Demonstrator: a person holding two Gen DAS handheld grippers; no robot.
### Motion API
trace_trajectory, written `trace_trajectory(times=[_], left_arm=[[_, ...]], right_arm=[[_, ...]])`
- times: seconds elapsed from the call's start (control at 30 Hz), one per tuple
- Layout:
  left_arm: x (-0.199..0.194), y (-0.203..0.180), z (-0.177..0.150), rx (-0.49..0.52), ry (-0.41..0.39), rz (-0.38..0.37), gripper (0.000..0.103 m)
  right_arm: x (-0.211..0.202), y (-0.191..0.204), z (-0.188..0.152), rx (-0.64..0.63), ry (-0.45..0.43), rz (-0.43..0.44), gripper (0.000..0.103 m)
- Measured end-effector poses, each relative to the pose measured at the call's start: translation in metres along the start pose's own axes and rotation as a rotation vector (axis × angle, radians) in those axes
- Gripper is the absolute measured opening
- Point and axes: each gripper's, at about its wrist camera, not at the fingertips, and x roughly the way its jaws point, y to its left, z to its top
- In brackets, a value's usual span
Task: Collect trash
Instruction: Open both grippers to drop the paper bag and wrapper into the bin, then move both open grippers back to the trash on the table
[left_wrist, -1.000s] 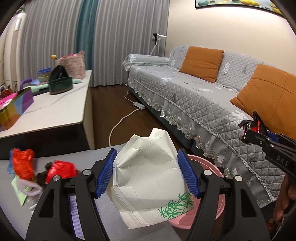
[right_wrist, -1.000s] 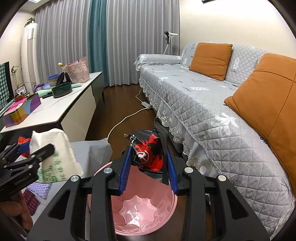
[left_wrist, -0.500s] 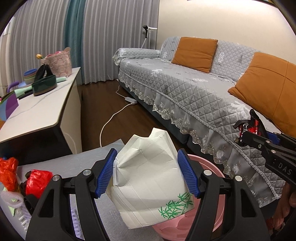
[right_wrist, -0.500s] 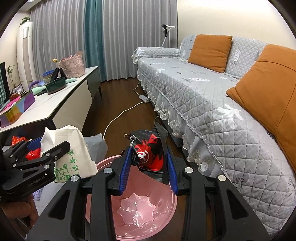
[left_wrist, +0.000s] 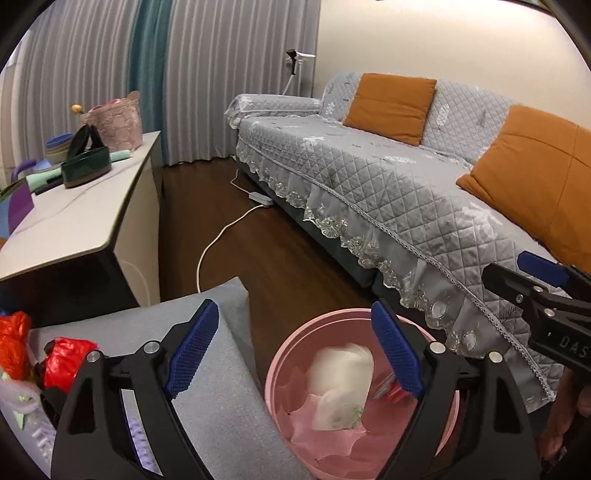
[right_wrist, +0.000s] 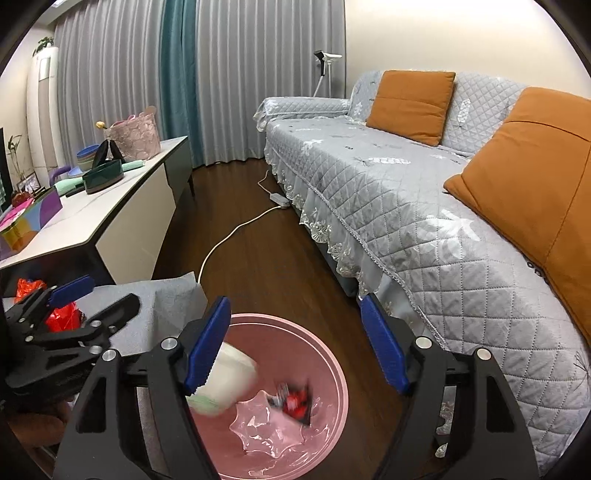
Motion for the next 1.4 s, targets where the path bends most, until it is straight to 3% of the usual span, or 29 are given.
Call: trace_trajectory(times=[0.23, 0.47, 0.77, 0.9, 1.13, 1.4], left_arm=[[-0.036, 0.018, -0.001, -0.018, -0.025, 0.022, 0.081], [-0.094, 0.048, -0.011, -0.033, -0.050, 0.052, 0.067], [-0.174, 0.114, -0.026, -0.048, -0.075, 0.122, 0.047], [-0.195, 0.152, -0.034, -0.058, -0.077, 0.184, 0.045], [-0.197, 0.209, -0.057, -0.148, -0.077, 0.275, 0.045], [-0.173, 0.244, -0.074, -0.206, -0.068, 0.284, 0.039]], right_arm=[[-0.011, 0.004, 0.005, 0.032, -0.028, 0.026, 0.073], [-0.035, 0.040, 0.008, 0.003, -0.087, 0.127, 0.072], [-0.056, 0.111, 0.001, -0.025, -0.089, 0.321, 0.050], [-0.064, 0.147, -0.006, -0.081, -0.095, 0.385, 0.048], [-0.057, 0.202, -0.020, -0.143, -0.045, 0.475, 0.048], [-0.028, 0.250, -0.033, -0.202, 0.016, 0.521, 0.048]])
